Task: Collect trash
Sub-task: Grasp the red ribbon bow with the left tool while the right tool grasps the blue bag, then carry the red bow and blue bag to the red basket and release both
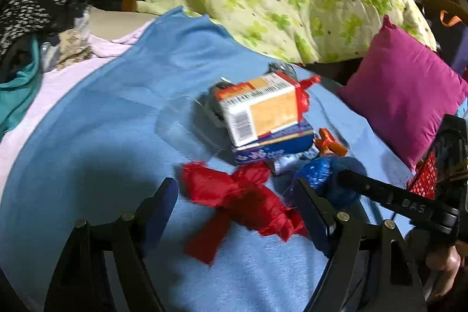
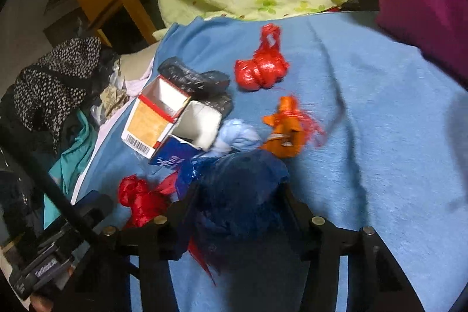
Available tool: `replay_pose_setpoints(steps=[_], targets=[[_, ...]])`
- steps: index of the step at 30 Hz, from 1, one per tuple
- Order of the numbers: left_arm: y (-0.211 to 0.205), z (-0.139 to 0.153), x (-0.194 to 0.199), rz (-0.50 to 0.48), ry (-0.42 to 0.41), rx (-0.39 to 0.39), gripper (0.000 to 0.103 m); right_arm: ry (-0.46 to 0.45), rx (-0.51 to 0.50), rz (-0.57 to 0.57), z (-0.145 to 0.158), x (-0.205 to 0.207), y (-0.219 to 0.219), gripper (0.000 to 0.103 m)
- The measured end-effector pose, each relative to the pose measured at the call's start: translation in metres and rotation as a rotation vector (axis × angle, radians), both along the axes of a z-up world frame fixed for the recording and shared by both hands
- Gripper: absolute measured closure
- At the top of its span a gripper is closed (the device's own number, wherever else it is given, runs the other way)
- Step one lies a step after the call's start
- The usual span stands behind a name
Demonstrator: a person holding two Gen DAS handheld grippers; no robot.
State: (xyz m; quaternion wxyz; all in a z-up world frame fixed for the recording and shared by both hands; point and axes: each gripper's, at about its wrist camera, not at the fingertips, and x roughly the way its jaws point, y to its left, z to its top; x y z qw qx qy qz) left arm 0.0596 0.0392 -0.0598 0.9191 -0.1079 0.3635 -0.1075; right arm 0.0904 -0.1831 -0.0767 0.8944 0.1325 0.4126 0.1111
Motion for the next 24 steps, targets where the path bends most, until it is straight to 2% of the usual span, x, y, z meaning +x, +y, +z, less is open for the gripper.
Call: replay_pose_setpoints(steps=[6, 8, 10, 17, 24], targets=[[-0.011, -0.015, 0.012, -0.041, 0.067, 0.003, 0.022, -0.043, -0.002, -0.050, 0.011, -0.026, -0.025, 0.048], [-0.015, -0.018, 0.013, -0.055, 0.075, 0.008, 0.029, -0.055, -0.006, -0.058, 0.014, -0.034, -0.031, 0.048], [-0.017, -0.022, 0.015, -0.064, 0.087, 0.015, 0.042, -0.068, -0.013, -0.062, 0.015, -0.043, -0.035, 0.048], [-0.010, -0.029, 0.012, -0.092, 0.109, -0.050, 0.063, -0.083, -0.013, -0.064, 0.020, -0.066, -0.047, 0.048], [-0.008, -0.023, -0.002, -0.108, 0.065, -0.049, 0.088, -0.117, -0.009, -0.070, 0.031, -0.091, -0.062, 0.048]])
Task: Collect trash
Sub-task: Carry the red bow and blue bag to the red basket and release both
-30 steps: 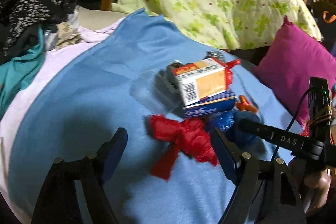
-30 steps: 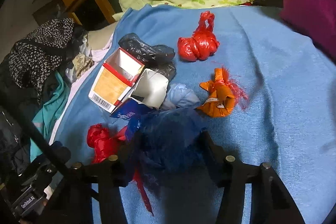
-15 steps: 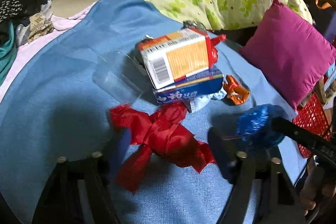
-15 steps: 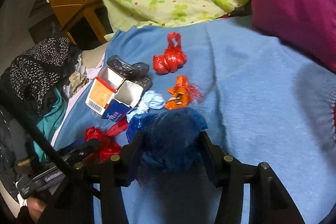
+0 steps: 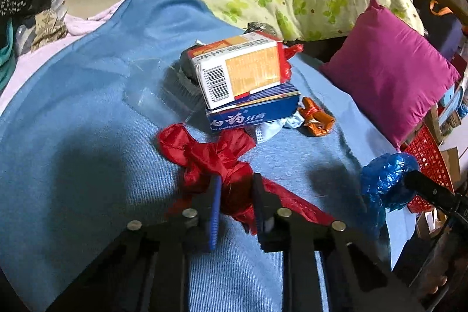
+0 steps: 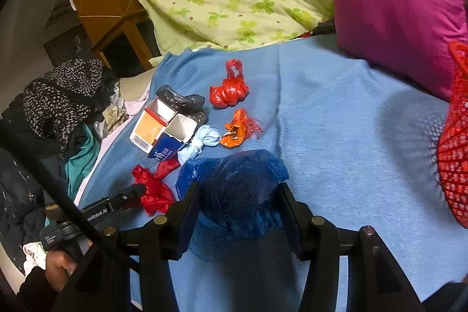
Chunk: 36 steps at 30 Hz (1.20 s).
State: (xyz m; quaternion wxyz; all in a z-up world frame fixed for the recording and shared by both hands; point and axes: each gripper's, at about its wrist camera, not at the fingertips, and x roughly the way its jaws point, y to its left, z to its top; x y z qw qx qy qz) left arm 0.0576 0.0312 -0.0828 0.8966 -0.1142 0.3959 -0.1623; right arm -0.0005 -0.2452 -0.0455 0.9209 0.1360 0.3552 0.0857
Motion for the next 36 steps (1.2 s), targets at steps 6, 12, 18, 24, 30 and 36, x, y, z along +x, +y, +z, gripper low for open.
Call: replay_pose_setpoints(steps=[6, 12, 18, 24, 30, 36], targets=[[0.004, 0.001, -0.005, 0.006, 0.009, -0.015, 0.094, 0.001, 0.008, -0.014, 0.000, -0.012, -0.013, 0.048], [-0.001, 0.004, -0.005, 0.034, 0.006, 0.012, 0.038, 0.003, 0.015, -0.016, -0.001, -0.013, -0.013, 0.048], [-0.015, -0.003, 0.007, 0.022, 0.023, 0.053, 0.037, 0.006, -0.001, -0.011, -0.005, -0.013, -0.005, 0.048], [-0.010, -0.012, 0.018, 0.049, 0.057, 0.020, 0.063, 0.028, -0.018, -0.007, -0.013, -0.011, 0.000, 0.048], [-0.005, -0.009, 0.012, 0.040, 0.038, -0.008, 0.070, 0.026, -0.026, 0.008, -0.012, -0.012, 0.009, 0.048], [-0.007, 0.013, -0.018, -0.032, -0.058, -0.030, 0.071, 0.003, -0.030, 0.013, -0.004, -0.017, 0.011, 0.048]])
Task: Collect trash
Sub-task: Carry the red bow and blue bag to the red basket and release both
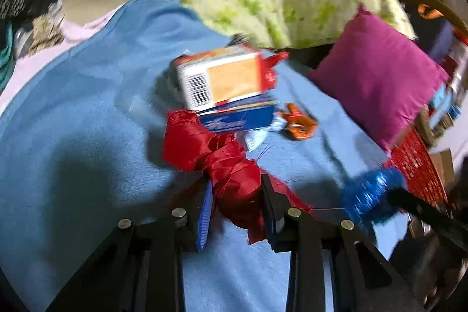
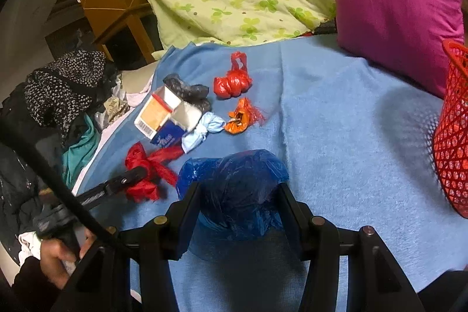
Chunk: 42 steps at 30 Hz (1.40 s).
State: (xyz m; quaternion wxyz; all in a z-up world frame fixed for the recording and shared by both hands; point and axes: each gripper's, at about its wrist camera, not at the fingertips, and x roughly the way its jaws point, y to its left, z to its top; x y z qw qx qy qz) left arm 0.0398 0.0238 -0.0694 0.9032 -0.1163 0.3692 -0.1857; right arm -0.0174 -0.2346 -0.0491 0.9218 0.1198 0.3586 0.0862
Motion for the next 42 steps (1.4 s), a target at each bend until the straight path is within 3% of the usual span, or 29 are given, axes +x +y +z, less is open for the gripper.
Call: replay_pose_setpoints(steps=[6, 18, 25, 34, 42], targets=[[-0.014, 0.012, -0.029, -0.071, -0.081, 0.044, 0.071, -0.027, 0.026, -0.027, 0.010, -0.004, -0.013, 0.048], [-0.066, 0.015, -0.085, -0.177, -0.094, 0.046, 0.070, -0.116, 0.065, -0.082, 0.040, -0.030, -0.055, 0.048], [-0.117, 0.067, -0.094, -0.268, -0.201, 0.066, 0.070, -0.213, 0.081, -0.152, 0.072, -0.064, -0.097, 0.048], [-0.204, 0.131, -0.091, -0.387, -0.304, 0.061, 0.070, -0.365, 0.103, -0.328, 0.118, -0.120, -0.177, 0.048], [-0.308, 0.161, -0.080, -0.515, -0.345, 0.098, 0.069, -0.375, 0.183, -0.525, 0.116, -0.155, -0.260, 0.047]])
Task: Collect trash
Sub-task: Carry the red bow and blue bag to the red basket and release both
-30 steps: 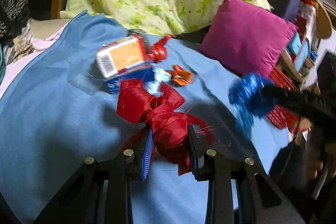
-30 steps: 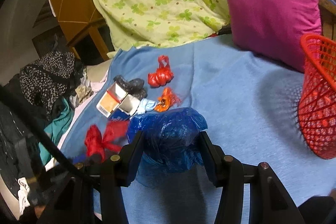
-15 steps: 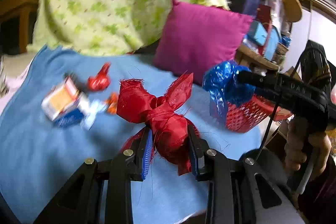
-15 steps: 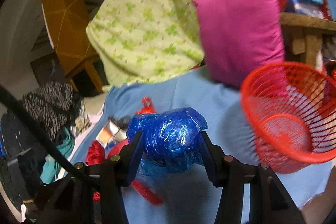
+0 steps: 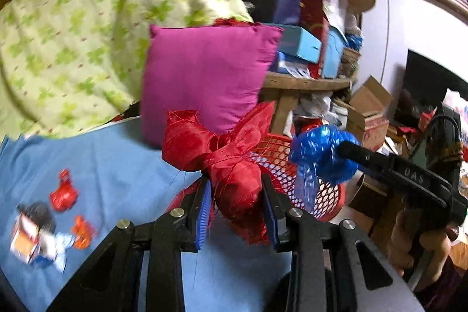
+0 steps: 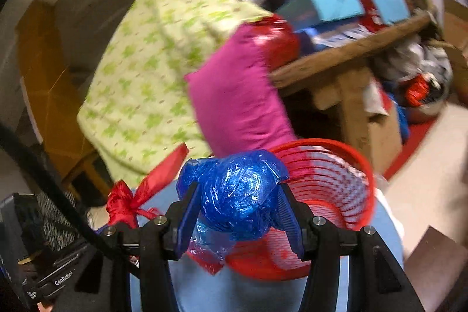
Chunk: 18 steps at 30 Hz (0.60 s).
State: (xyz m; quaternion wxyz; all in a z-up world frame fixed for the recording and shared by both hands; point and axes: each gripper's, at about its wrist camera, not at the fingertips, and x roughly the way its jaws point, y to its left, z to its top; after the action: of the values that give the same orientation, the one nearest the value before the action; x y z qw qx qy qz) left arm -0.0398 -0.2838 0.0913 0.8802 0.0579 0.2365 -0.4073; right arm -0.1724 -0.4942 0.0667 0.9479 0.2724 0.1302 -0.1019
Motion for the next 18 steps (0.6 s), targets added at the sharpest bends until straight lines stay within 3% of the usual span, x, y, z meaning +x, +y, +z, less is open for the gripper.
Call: replay_pose_setpoints(steps=[5, 10, 14, 18], targets=[[-0.054, 0.003, 0.009, -0.034, 0.016, 0.027, 0.065, 0.020, 0.091, -0.049, -0.016, -0.005, -0.033, 0.046], [-0.082, -0.012, 0.017, -0.024, 0.038, 0.096, 0.042, 0.046, 0.143, -0.055, -0.031, -0.005, -0.048, 0.043], [-0.075, -0.020, 0.018, -0.019, 0.060, 0.105, 0.041, 0.045, 0.179, -0.046, -0.038, -0.004, -0.052, 0.040], [-0.043, -0.022, 0.016, 0.014, 0.068, 0.075, 0.037, 0.030, 0.170, -0.037, -0.034, -0.003, -0.047, 0.039]])
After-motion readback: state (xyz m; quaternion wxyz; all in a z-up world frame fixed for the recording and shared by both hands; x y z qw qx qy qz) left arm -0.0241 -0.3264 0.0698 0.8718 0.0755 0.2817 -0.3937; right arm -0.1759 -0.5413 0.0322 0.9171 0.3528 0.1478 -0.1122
